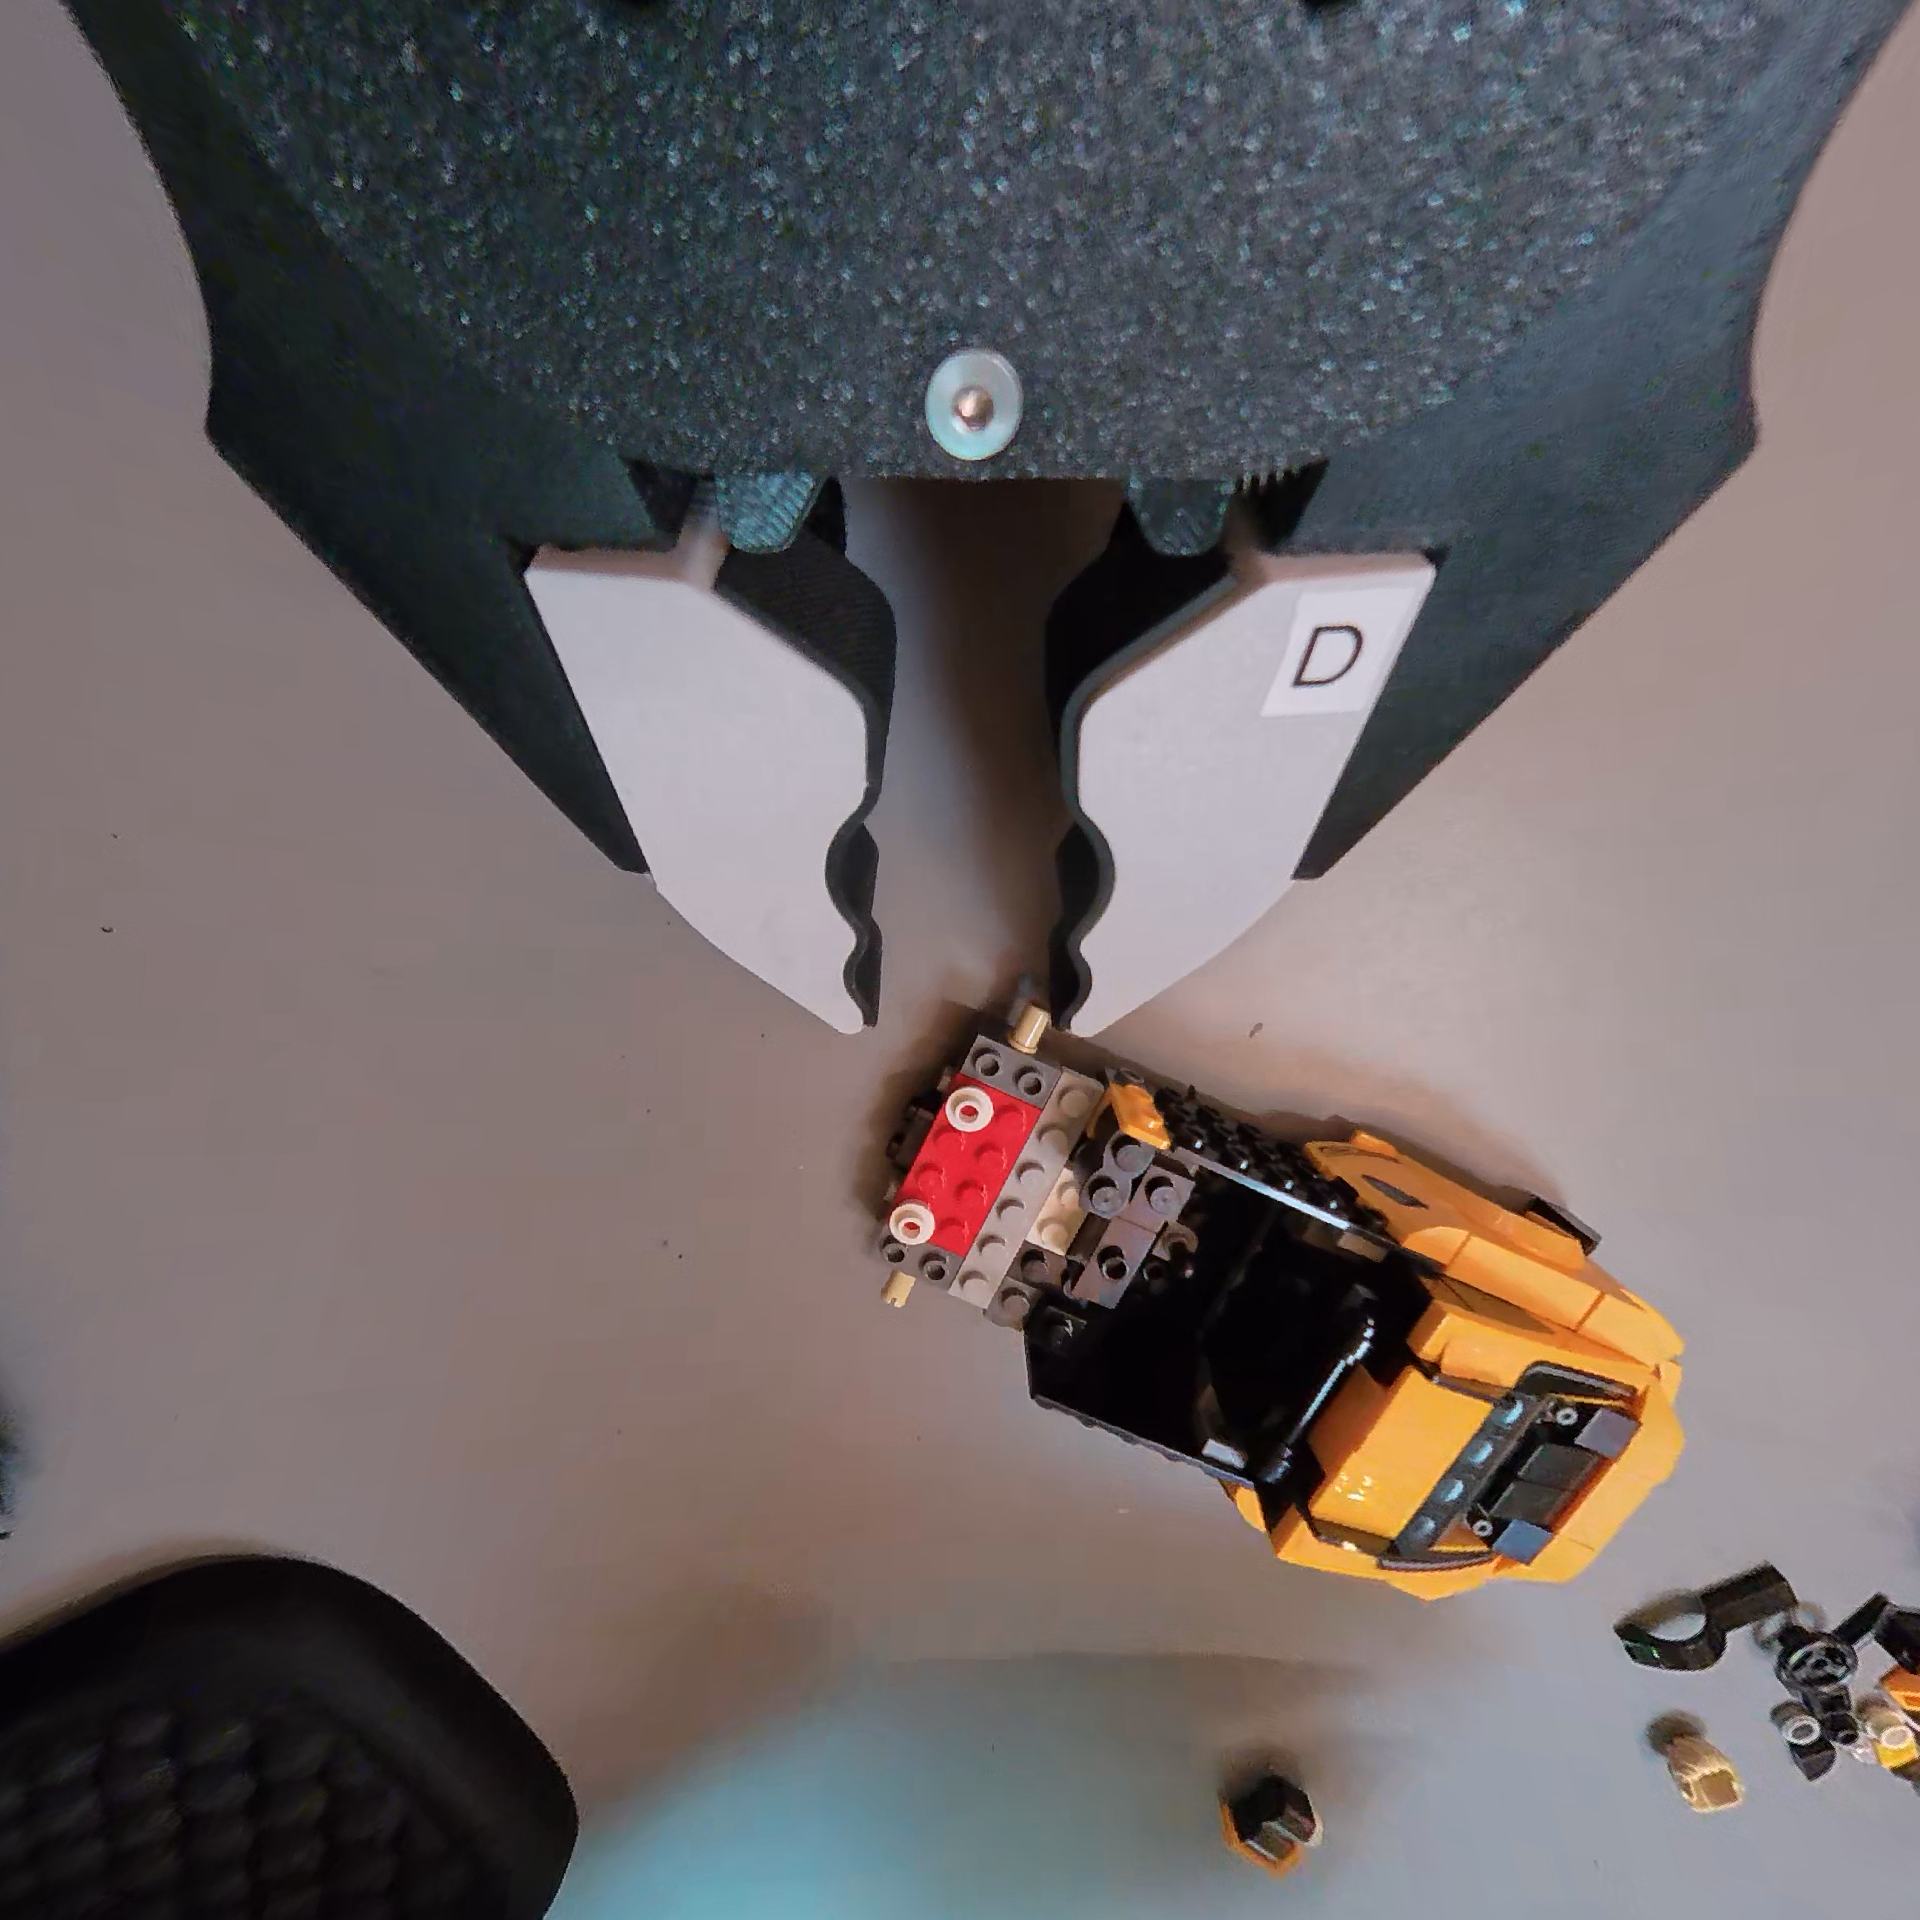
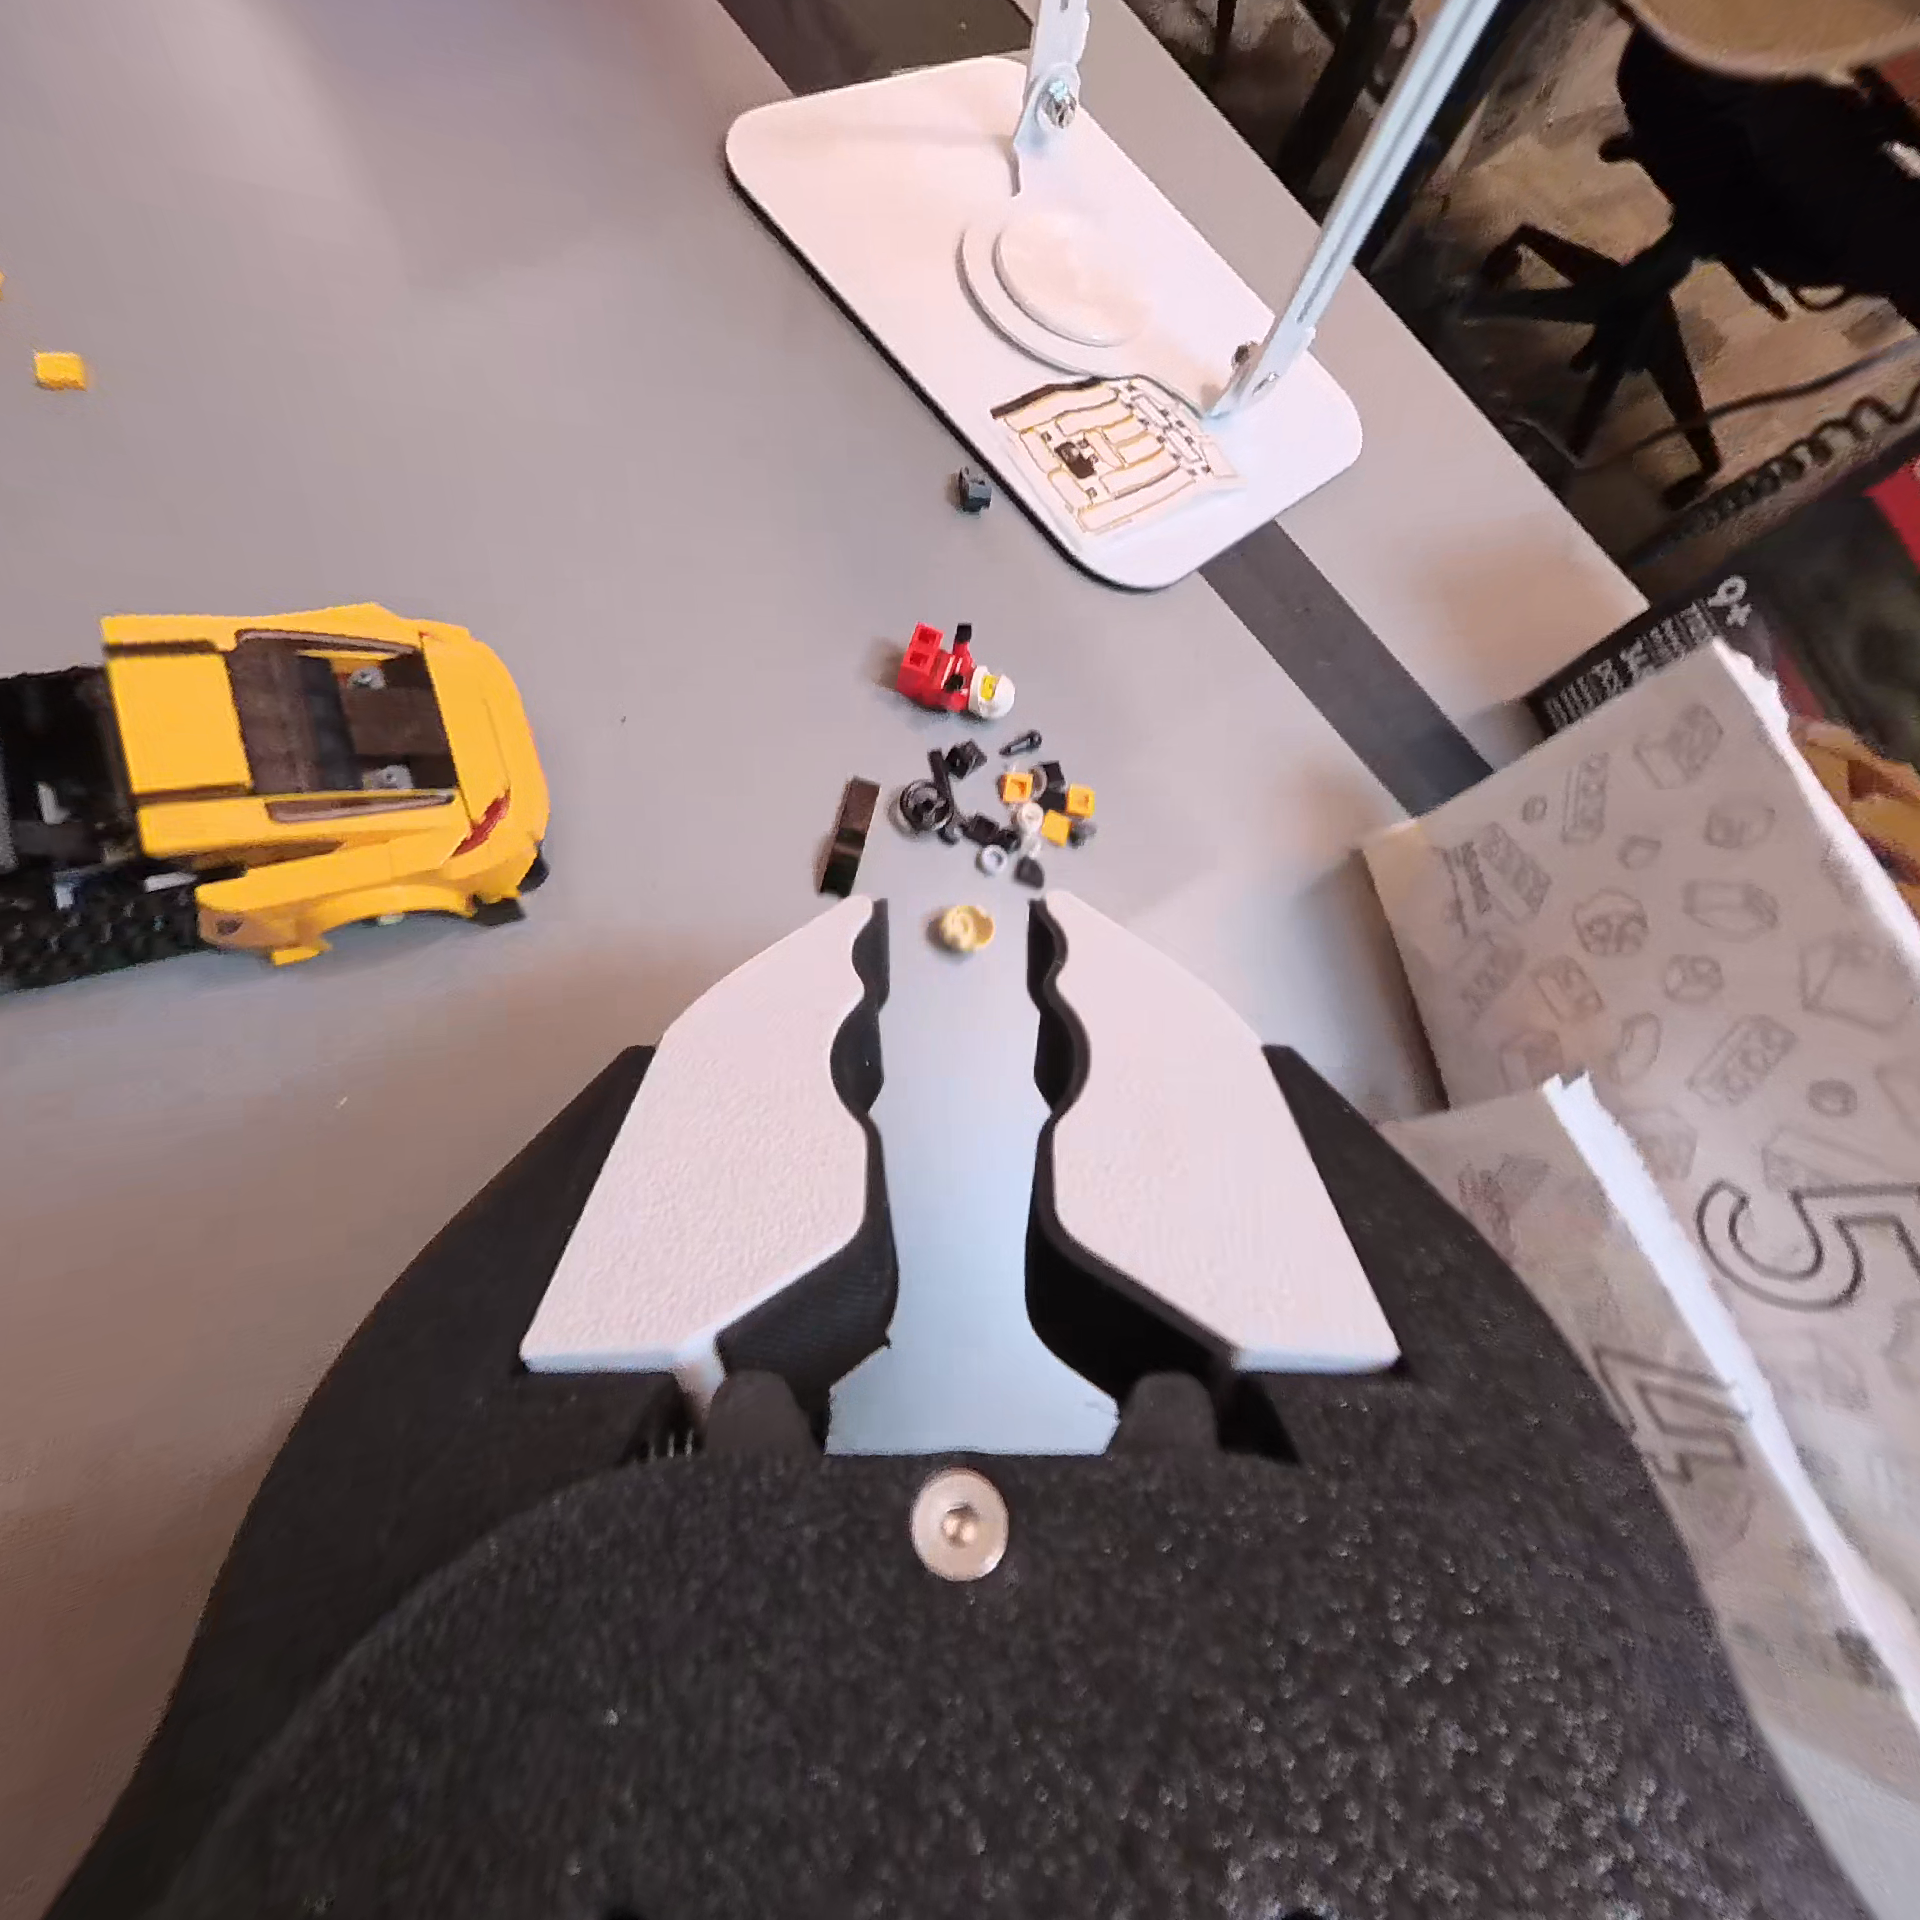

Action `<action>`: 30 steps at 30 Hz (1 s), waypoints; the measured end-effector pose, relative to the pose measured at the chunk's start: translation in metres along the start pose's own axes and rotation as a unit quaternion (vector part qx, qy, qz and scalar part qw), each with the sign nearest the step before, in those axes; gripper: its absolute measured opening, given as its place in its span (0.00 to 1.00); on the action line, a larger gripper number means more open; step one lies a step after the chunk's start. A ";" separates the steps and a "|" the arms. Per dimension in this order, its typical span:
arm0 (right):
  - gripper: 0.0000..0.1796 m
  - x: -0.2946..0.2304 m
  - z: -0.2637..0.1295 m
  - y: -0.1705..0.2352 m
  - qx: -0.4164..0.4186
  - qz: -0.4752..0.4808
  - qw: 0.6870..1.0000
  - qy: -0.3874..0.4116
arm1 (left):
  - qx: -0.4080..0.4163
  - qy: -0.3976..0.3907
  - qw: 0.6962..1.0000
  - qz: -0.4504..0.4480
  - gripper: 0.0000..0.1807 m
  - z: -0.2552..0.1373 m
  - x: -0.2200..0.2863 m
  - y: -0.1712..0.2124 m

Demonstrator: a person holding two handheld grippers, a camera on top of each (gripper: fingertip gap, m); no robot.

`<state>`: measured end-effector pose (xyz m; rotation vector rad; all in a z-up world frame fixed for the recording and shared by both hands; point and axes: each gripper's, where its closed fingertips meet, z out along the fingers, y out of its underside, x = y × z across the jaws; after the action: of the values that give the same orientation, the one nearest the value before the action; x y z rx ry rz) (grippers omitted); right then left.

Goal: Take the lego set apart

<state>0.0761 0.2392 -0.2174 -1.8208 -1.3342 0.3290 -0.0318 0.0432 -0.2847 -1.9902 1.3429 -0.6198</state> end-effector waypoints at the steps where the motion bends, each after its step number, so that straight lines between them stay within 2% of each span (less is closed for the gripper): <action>1: 0.14 -0.002 -0.004 0.005 0.000 0.004 1.000 0.003 | 0.002 -0.002 1.000 0.001 0.17 0.000 0.000 -0.001; 7: 0.14 -0.019 -0.019 0.030 -0.015 0.010 1.000 -0.001 | 0.011 -0.013 1.000 -0.001 0.16 -0.002 -0.003 -0.004; 12: 0.14 -0.040 -0.025 0.066 -0.086 0.012 0.995 -0.047 | 0.011 -0.022 1.000 0.000 0.17 -0.001 -0.006 -0.004; 15: 0.14 -0.044 -0.024 0.078 -0.096 0.024 0.994 -0.055 | 0.010 -0.023 1.000 -0.003 0.17 0.000 -0.007 -0.003; 20: 0.14 -0.046 -0.013 0.085 -0.101 0.045 0.992 -0.066 | 0.007 -0.026 1.000 0.001 0.17 0.002 -0.007 -0.002; 22: 0.09 -0.047 -0.011 0.084 -0.100 0.047 0.991 -0.069 | 0.008 -0.027 1.000 0.001 0.17 0.002 -0.007 -0.003; 26: 0.08 -0.047 -0.012 0.082 -0.100 0.013 0.994 -0.047 | 0.010 -0.033 0.999 0.003 0.17 0.004 -0.009 -0.005; 30: 0.08 -0.081 -0.019 0.058 -0.060 -0.020 0.992 -0.109 | 0.005 -0.043 0.999 0.011 0.17 0.008 -0.011 -0.006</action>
<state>0.0941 0.1543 -0.2695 -1.8963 -1.5680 0.4453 -0.0261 0.0570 -0.2863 -1.9683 1.3063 -0.5241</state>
